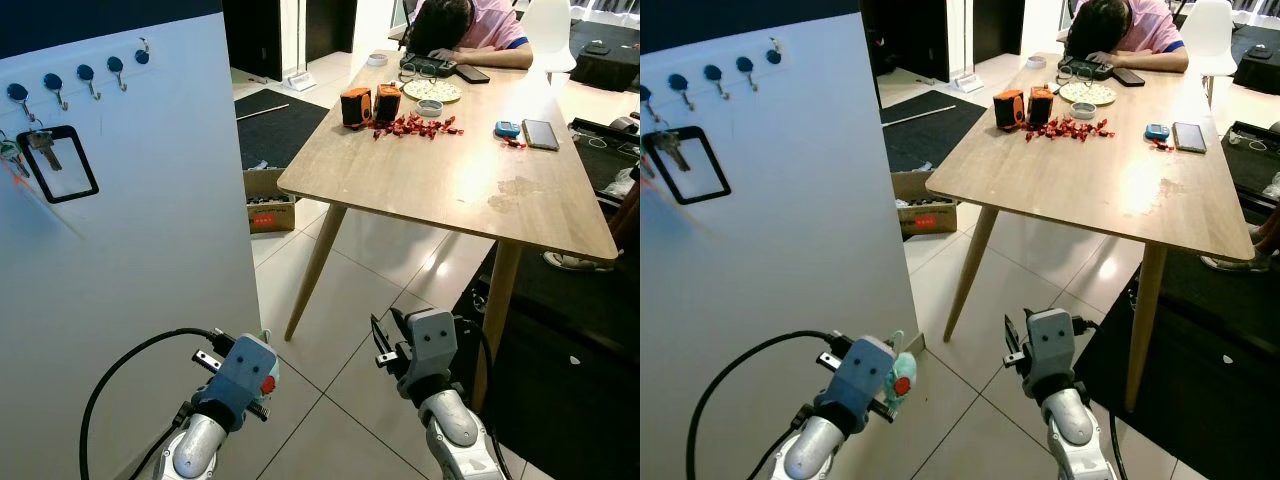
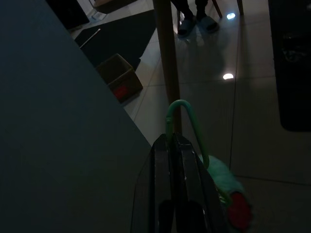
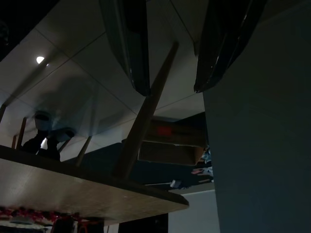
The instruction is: Hang keys on a hook
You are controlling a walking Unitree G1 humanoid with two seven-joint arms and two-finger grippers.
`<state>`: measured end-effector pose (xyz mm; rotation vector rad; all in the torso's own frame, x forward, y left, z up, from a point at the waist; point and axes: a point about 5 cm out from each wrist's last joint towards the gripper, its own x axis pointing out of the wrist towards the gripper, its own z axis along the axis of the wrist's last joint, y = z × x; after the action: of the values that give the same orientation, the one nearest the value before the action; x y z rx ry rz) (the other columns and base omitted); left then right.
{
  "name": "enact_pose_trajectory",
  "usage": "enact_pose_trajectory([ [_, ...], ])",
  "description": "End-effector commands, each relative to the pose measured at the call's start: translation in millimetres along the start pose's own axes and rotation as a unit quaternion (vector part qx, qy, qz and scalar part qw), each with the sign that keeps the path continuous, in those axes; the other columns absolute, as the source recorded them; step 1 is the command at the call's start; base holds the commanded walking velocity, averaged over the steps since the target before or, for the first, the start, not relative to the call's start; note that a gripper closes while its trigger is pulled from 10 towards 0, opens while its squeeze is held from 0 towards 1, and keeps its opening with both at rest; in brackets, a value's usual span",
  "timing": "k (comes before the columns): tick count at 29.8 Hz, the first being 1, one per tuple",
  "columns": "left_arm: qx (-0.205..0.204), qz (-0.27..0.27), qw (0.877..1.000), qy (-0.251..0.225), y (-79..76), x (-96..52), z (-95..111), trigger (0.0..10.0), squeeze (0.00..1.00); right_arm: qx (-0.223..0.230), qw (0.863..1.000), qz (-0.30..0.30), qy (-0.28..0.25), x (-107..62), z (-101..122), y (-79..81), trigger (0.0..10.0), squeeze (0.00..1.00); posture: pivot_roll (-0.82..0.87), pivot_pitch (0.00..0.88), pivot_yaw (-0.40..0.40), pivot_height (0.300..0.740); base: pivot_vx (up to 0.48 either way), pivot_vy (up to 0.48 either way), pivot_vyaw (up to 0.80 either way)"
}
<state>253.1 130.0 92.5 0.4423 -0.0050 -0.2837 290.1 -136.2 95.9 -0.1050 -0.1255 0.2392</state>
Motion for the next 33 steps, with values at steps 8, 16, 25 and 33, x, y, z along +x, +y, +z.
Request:
enact_pose_trajectory([
  [8,0.002,0.003,1.0,0.012,0.6,-2.8,-6.2,10.0,0.0,0.008,1.0,0.008,0.011,-1.8,-5.6,3.9,10.0,0.0,0.09,0.16,0.012,0.74,0.0,0.0,0.8],
  [16,0.002,0.003,1.0,0.012,0.1,-2.8,-6.1,10.0,0.0,0.008,1.0,0.008,0.011,-1.7,-5.6,3.8,10.0,0.0,0.09,0.16,0.012,0.74,0.0,0.0,0.8],
  [25,0.002,0.003,1.0,0.012,0.5,-2.7,-6.6,10.0,0.0,0.008,1.0,0.009,0.011,-1.5,-5.5,4.2,10.0,0.0,0.09,0.16,0.012,0.74,0.0,0.0,0.8],
  [33,0.002,0.004,1.0,0.013,0.3,-3.2,-7.0,10.0,0.0,0.008,1.0,0.01,0.011,-1.1,-5.8,4.7,10.0,0.0,0.1,0.16,0.011,0.74,0.0,0.0,0.8],
])
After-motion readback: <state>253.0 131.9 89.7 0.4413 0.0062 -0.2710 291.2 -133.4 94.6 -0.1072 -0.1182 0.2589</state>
